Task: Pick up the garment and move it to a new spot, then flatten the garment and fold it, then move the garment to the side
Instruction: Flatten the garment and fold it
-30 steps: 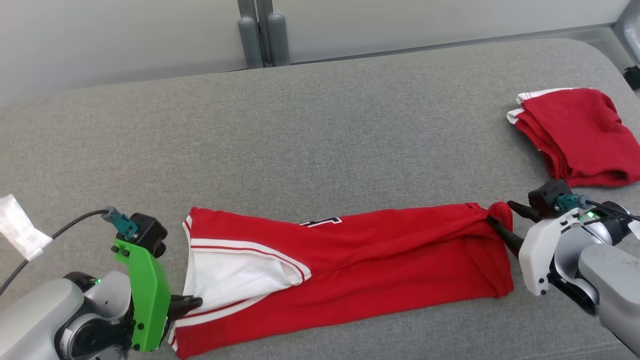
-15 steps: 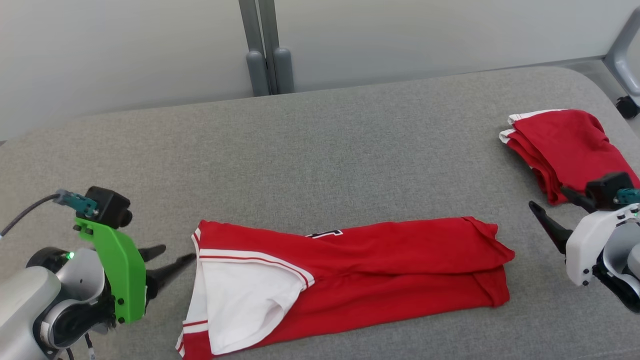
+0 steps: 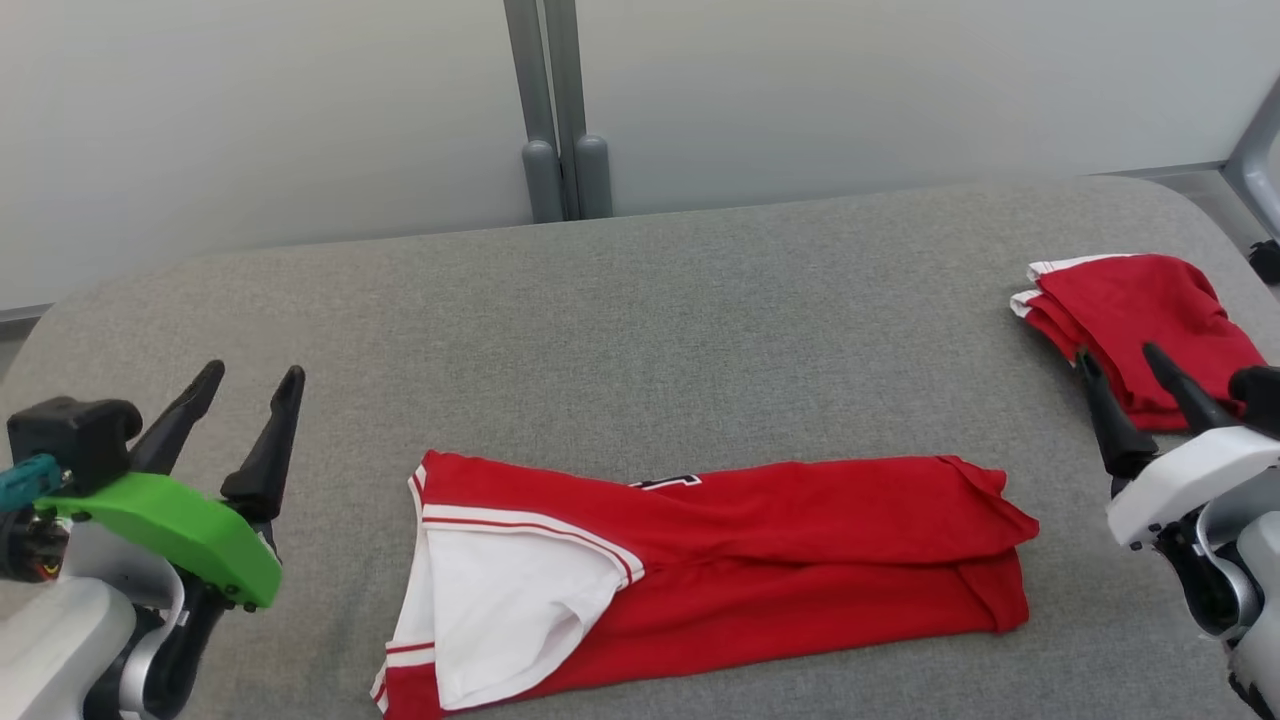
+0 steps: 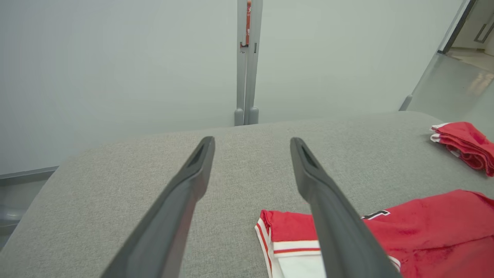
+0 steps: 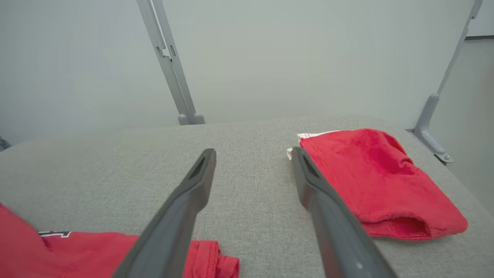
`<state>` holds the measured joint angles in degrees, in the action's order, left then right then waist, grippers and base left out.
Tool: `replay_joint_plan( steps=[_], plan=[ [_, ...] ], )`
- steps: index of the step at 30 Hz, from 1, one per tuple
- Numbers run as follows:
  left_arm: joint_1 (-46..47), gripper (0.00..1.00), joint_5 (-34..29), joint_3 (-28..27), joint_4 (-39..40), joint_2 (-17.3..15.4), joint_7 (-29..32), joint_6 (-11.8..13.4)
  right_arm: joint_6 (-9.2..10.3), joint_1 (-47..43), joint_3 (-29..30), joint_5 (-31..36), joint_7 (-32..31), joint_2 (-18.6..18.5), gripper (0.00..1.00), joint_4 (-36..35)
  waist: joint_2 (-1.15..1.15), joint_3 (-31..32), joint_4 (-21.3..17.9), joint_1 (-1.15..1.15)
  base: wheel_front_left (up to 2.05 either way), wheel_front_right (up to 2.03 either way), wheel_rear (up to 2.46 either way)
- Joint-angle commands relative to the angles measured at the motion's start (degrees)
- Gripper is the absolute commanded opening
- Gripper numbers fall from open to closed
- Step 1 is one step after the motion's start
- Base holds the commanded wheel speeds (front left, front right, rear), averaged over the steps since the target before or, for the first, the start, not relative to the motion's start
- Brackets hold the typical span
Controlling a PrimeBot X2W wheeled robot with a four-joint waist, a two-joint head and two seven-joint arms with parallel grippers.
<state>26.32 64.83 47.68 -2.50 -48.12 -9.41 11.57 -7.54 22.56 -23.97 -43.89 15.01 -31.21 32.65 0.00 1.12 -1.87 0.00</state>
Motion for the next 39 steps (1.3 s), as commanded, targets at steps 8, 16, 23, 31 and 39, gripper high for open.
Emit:
replay_joint_plan(
  steps=[8,16,23,31,39],
  plan=[
    [-9.1,1.00,-6.0,-7.7,3.6,5.3,-5.8,8.1,0.10,-11.5,16.2,10.9,0.1,9.9,1.00,-10.0,0.00,0.6,1.4,0.00,0.00,0.00,0.00],
    [-21.4,1.00,-16.0,-19.1,3.0,15.2,-5.8,6.8,0.10,-17.7,20.8,15.5,-0.9,13.9,1.00,-14.6,0.00,0.7,1.6,0.00,0.00,0.00,0.00],
    [-27.4,1.00,-24.8,-26.5,1.0,22.8,-5.8,3.0,0.10,-20.6,22.4,17.6,-3.3,15.7,1.00,-17.0,0.00,0.7,2.0,0.00,0.00,0.00,0.00],
    [-28.5,1.00,-30.1,-30.8,-1.2,28.0,-5.8,-2.1,0.10,-20.2,22.3,18.3,-9.2,15.3,1.00,-16.7,0.00,0.2,2.4,0.00,0.00,0.00,0.00],
    [-26.5,1.00,-32.0,-31.0,-3.8,30.2,-5.8,-5.3,0.08,-16.5,21.3,16.7,-22.0,15.2,1.00,-10.4,0.00,-1.3,3.2,0.00,0.00,0.00,0.00]
  ],
)
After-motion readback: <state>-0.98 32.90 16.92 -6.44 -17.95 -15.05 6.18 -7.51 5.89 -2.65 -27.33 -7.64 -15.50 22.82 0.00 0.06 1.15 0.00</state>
